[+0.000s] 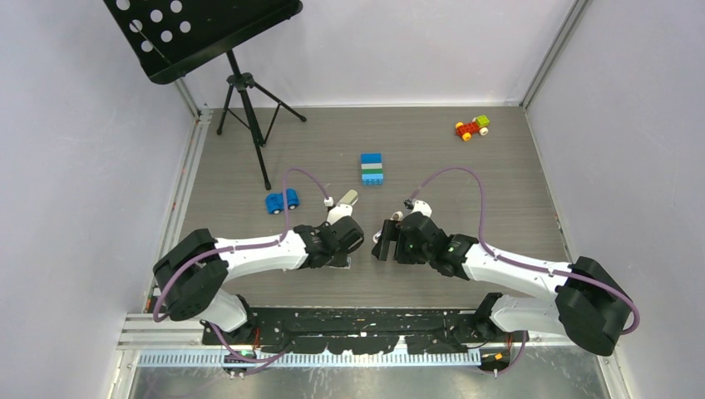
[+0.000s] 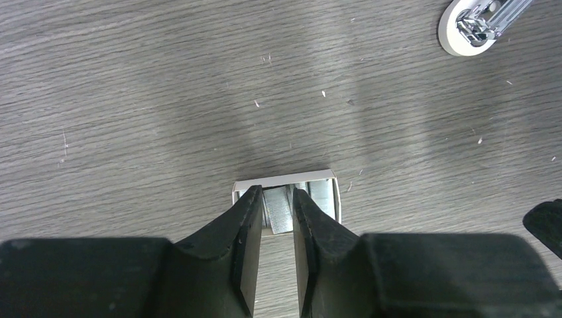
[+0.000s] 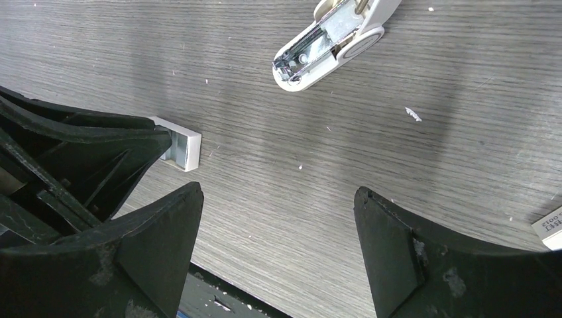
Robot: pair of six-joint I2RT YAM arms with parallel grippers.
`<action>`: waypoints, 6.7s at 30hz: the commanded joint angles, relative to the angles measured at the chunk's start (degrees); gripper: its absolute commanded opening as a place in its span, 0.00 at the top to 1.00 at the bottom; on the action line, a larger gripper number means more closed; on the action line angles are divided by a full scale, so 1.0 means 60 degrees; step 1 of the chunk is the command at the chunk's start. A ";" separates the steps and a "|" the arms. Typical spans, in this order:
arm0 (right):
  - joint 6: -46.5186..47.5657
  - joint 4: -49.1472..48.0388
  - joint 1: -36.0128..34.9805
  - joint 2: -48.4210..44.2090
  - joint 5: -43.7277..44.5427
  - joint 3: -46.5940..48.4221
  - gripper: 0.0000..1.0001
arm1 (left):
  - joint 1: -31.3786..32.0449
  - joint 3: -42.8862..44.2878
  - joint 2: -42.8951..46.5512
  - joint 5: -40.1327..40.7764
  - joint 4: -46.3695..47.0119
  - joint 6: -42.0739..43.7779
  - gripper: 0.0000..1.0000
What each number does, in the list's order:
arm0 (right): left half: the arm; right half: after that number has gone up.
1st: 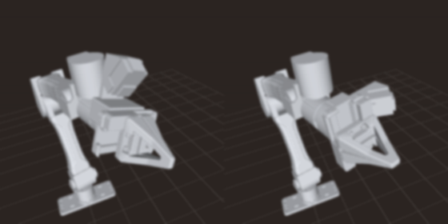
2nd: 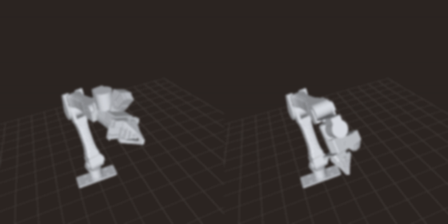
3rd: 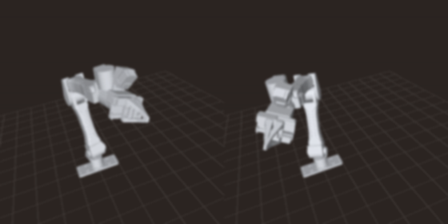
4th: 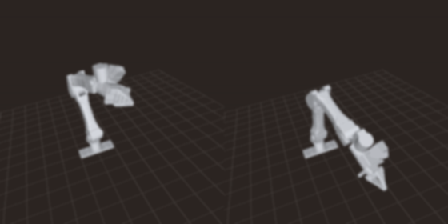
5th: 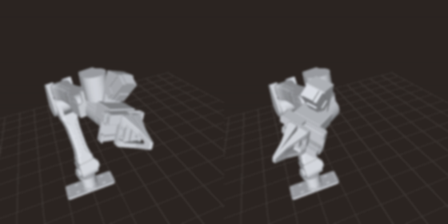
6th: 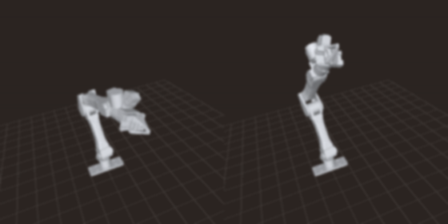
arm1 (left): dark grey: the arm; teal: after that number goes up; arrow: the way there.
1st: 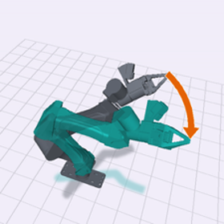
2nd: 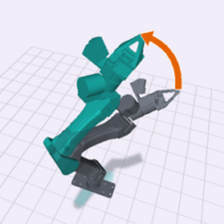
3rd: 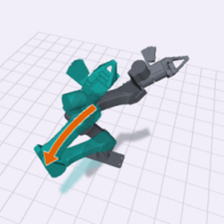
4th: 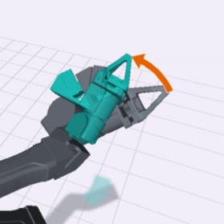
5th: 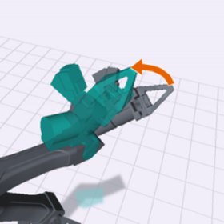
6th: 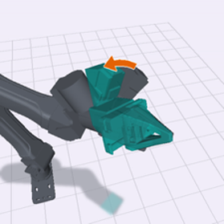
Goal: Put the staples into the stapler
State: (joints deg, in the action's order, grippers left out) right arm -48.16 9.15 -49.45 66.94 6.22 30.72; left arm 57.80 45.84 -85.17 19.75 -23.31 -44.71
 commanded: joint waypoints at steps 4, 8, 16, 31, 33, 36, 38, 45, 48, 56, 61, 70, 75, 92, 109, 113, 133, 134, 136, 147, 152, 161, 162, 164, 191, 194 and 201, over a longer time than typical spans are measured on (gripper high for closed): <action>0.0062 -0.0045 -0.0062 -0.0254 0.0329 -0.0018 0.11 | 0.0085 0.0267 -0.0215 0.0116 0.0167 -0.0158 0.69; 0.0034 -0.0044 -0.0055 -0.0322 0.0365 -0.0080 0.11 | 0.0149 0.0268 -0.0288 0.0180 0.0080 -0.0194 0.69; 0.0002 -0.0030 -0.0063 -0.0478 0.0398 -0.0152 0.12 | 0.0346 0.0447 -0.0410 0.0407 -0.0254 -0.0213 0.78; 0.0019 0.0134 -0.0051 -0.0889 0.0587 -0.0220 0.12 | 0.0519 0.0468 0.0703 0.0889 -0.0033 0.0262 0.91; 0.0066 0.0171 -0.0056 -0.0983 0.0665 -0.0227 0.12 | 0.0523 0.0375 0.0904 0.0933 0.0198 0.0421 0.91; 0.0193 0.0334 -0.0062 -0.1186 0.0855 -0.0200 0.11 | 0.0525 0.0126 0.1202 0.0940 0.0812 0.0861 0.92; 0.0297 0.0494 -0.0049 -0.1382 0.1119 -0.0171 0.11 | 0.0528 -0.0053 0.1392 0.0851 0.1377 0.1333 0.92; 0.0484 0.1209 -0.0035 -0.2282 0.2378 -0.0276 0.09 | 0.0520 -0.0841 0.1792 -0.0153 0.4382 0.3086 0.94; 0.0527 0.1546 -0.0025 -0.2731 0.2979 -0.0351 0.06 | 0.0520 -0.1114 0.1666 -0.0566 0.5560 0.3589 0.94; 0.0647 0.1962 0.0051 -0.4322 0.4542 -0.0830 0.00 | 0.0518 -0.1140 0.0606 -0.1548 0.7737 0.4715 0.96; 0.0775 0.1954 0.0083 -0.5411 0.5148 -0.1214 0.00 | 0.0474 -0.1097 -0.0244 -0.1849 0.9017 0.5326 0.97; 0.1085 0.2121 0.0097 -0.6675 0.5463 -0.1700 0.00 | 0.0146 -0.0957 -0.1456 -0.2461 1.0336 0.5848 0.97; 0.1112 0.2122 0.0090 -0.6932 0.5493 -0.1866 0.00 | 0.0005 -0.0916 -0.1764 -0.2398 1.0484 0.6170 0.97; 0.1208 0.2114 0.0097 -0.7280 0.5541 -0.2010 0.00 | -0.0324 -0.0706 -0.2399 -0.2664 1.0604 0.6587 0.97; 0.1200 0.2105 0.0097 -0.7316 0.5527 -0.2022 0.00 | -0.0334 -0.0694 -0.1971 -0.2817 1.0317 0.6736 0.97; 0.1187 0.2121 0.0097 -0.7317 0.5541 -0.2035 0.00 | -0.0332 -0.0723 -0.1882 -0.2753 1.0339 0.6745 0.97; 0.1193 0.2118 0.0097 -0.7281 0.5526 -0.2029 0.00 | -0.0434 -0.0599 -0.2337 -0.2639 1.0220 0.6822 0.98; 0.1202 0.2115 0.0094 -0.7286 0.5526 -0.2016 0.00 | -0.0434 -0.0584 -0.2358 -0.2649 1.0214 0.6822 0.98; 0.1201 0.2110 0.0097 -0.7288 0.5526 -0.2019 0.00 | -0.0434 -0.0567 -0.2402 -0.2683 1.0173 0.6821 0.98; 0.1197 0.2102 0.0090 -0.7281 0.5526 -0.2023 0.00 | -0.0442 -0.0526 -0.2525 -0.2886 1.0124 0.6724 0.98; 0.1201 0.2108 0.0097 -0.7282 0.5506 -0.2029 0.00 | -0.0435 -0.0544 -0.2563 -0.2935 1.0107 0.6657 0.98; 0.1203 0.2099 0.0097 -0.7280 0.5514 -0.2029 0.00 | -0.0442 -0.0551 -0.2630 -0.2871 1.0111 0.6649 0.98; 0.1197 0.2109 0.0092 -0.7288 0.5512 -0.2018 0.00 | -0.0441 -0.0551 -0.2632 -0.2867 1.0100 0.6659 0.98; 0.1201 0.2107 0.0097 -0.7289 0.5512 -0.2022 0.00 | -0.0440 -0.0565 -0.2603 -0.2866 1.0082 0.6671 0.98; 0.1192 0.2105 0.0096 -0.7289 0.5503 -0.2044 0.00 | -0.0449 -0.0398 -0.2145 -0.2700 0.9509 0.6950 0.98; 0.1202 0.2101 0.0097 -0.7288 0.5509 -0.2036 0.00 | -0.0449 -0.0377 -0.2221 -0.2660 0.9482 0.6914 0.98; 0.1199 0.2101 0.0095 -0.7274 0.5511 -0.2020 0.00 | -0.0449 -0.0331 -0.2322 -0.2667 0.9410 0.6824 0.99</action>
State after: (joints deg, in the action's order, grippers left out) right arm -40.84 23.03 -48.99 23.49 37.08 18.28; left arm 55.37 42.02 -98.59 2.98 32.27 -3.86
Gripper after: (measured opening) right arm 0.996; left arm 0.166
